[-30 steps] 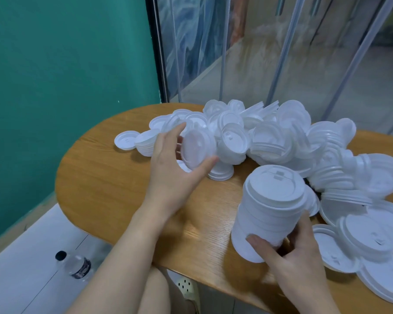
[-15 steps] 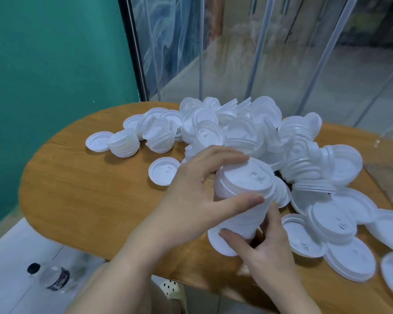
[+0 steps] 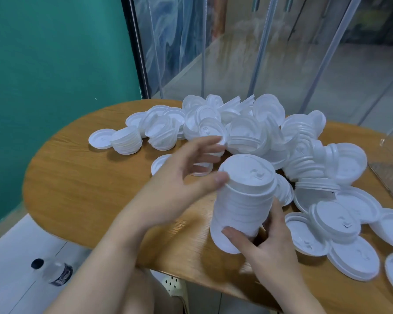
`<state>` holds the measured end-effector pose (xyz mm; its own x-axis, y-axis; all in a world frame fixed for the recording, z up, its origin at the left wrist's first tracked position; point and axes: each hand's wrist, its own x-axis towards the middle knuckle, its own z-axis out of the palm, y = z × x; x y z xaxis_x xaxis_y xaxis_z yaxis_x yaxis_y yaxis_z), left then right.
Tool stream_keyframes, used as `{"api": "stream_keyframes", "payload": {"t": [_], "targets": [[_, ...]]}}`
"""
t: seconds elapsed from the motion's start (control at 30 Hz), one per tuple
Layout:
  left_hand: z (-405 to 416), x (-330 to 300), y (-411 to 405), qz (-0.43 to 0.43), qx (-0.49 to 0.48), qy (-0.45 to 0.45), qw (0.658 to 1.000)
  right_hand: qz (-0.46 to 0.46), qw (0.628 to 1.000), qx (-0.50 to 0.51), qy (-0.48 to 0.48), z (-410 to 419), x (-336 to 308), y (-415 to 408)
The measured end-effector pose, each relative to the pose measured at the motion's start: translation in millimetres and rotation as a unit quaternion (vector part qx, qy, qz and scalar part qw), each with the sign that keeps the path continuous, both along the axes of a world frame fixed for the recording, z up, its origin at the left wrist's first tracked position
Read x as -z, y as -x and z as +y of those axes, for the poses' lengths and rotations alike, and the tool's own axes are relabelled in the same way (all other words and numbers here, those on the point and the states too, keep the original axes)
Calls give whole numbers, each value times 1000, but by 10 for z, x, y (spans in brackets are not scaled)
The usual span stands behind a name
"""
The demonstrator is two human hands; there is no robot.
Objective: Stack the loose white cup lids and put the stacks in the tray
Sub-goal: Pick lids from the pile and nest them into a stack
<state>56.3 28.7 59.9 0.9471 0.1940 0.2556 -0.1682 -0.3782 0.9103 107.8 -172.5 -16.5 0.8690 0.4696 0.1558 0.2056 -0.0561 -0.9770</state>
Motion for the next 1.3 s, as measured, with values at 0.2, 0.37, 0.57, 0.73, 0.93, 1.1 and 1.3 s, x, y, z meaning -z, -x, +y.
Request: {"api": "stream_keyframes", "payload": {"t": [0.2, 0.37, 0.57, 0.73, 0.93, 1.1, 1.3], "targets": [[585, 558, -144, 119, -230, -307, 916, 4, 1000, 0, 4, -2, -20, 4], [742, 708, -317, 157, -240, -340, 896, 1, 1000, 0, 5, -3, -34, 4], [762, 791, -350, 196, -231, -346, 888, -5, 1000, 6, 4, 4, -24, 2], [746, 756, -310, 167, -250, -294, 908, -2, 1000, 3, 9, 2, -30, 2], [635, 700, -133, 119, -221, -140, 958, -7, 1000, 7, 5, 10, -22, -1], [637, 715, -111, 100, -234, -22, 967, -11, 1000, 7, 6, 17, -34, 1], [763, 788, -154, 141, -303, -100, 937, -7, 1000, 6, 5, 14, -13, -12]]}}
